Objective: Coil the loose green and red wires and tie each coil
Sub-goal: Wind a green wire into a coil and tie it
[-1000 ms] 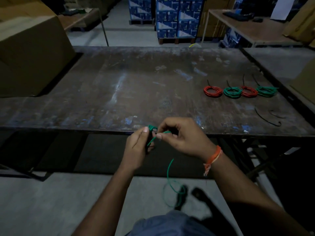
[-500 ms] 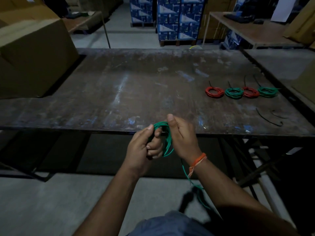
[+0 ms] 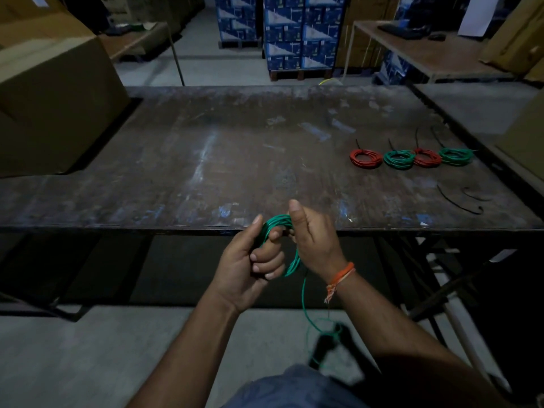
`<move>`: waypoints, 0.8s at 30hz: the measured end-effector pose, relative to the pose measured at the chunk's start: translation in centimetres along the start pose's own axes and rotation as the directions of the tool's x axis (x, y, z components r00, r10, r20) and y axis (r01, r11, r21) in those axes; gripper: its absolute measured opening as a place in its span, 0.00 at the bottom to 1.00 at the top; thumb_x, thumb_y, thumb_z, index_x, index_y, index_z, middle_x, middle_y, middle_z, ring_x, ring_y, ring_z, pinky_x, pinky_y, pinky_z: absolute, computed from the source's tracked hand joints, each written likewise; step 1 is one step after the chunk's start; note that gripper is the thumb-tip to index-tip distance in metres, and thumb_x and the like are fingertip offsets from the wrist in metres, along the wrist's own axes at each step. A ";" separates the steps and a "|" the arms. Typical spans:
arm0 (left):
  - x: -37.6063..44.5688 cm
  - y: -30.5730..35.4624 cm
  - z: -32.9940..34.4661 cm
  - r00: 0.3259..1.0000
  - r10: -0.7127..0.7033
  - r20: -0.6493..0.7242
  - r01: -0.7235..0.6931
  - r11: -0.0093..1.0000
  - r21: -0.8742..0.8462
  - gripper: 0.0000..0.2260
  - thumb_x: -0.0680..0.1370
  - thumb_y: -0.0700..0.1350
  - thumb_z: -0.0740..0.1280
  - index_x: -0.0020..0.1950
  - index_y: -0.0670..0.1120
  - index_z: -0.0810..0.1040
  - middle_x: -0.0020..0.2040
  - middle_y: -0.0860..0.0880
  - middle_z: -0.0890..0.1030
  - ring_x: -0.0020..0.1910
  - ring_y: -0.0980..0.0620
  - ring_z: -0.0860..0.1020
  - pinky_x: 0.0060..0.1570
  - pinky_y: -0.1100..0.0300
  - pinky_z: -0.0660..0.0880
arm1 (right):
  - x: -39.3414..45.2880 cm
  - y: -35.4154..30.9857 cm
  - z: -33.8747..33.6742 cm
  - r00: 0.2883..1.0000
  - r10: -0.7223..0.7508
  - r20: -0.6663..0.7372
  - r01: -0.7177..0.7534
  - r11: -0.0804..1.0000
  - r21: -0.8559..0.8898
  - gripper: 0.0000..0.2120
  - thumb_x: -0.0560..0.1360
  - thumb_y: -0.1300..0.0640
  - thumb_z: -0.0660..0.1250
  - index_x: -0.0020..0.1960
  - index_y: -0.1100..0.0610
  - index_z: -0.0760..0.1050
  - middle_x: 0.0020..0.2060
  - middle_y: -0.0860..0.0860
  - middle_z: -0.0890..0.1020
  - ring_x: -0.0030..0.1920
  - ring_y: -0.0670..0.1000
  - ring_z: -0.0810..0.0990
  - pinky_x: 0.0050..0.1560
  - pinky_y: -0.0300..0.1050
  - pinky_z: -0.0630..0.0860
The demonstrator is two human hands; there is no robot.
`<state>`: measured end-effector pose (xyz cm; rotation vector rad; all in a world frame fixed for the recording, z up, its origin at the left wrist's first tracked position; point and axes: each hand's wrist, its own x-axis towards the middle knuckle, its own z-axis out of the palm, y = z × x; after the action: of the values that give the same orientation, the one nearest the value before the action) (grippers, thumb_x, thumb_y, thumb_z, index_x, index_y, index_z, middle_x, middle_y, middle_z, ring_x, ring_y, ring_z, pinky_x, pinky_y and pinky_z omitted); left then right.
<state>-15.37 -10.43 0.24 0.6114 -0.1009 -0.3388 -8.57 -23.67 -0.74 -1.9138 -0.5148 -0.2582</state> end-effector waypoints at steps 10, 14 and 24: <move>-0.1 -0.2 0.5 0.981 -0.002 -0.194 -0.010 0.998 -0.059 0.15 0.81 0.52 0.56 0.38 0.47 0.71 0.25 0.55 0.52 0.21 0.57 0.49 0.22 0.64 0.49 | -0.6 -0.1 0.2 0.995 0.054 0.089 -0.064 0.992 0.112 0.25 0.85 0.48 0.55 0.34 0.61 0.69 0.27 0.49 0.73 0.29 0.46 0.71 0.32 0.50 0.67; -0.3 -0.1 0.2 0.983 -0.034 -0.179 0.019 0.996 -0.084 0.16 0.81 0.53 0.56 0.36 0.47 0.72 0.25 0.56 0.52 0.21 0.57 0.49 0.23 0.63 0.48 | -0.8 -0.2 0.6 0.999 0.027 0.042 -0.029 0.999 0.044 0.25 0.84 0.48 0.54 0.33 0.60 0.68 0.25 0.52 0.72 0.28 0.50 0.70 0.31 0.54 0.66; -0.5 1.0 -0.7 0.963 0.038 -0.268 -0.081 0.985 -0.152 0.13 0.80 0.50 0.57 0.37 0.48 0.69 0.24 0.55 0.53 0.22 0.58 0.49 0.21 0.66 0.49 | -1.2 1.4 -0.3 0.967 0.157 0.200 -0.194 0.964 0.183 0.26 0.84 0.43 0.56 0.43 0.65 0.71 0.28 0.52 0.73 0.26 0.47 0.72 0.28 0.44 0.68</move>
<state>-15.46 -9.09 0.21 0.4867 0.1639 -0.2019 -9.02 -24.63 -2.27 -1.7803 -0.4692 0.0858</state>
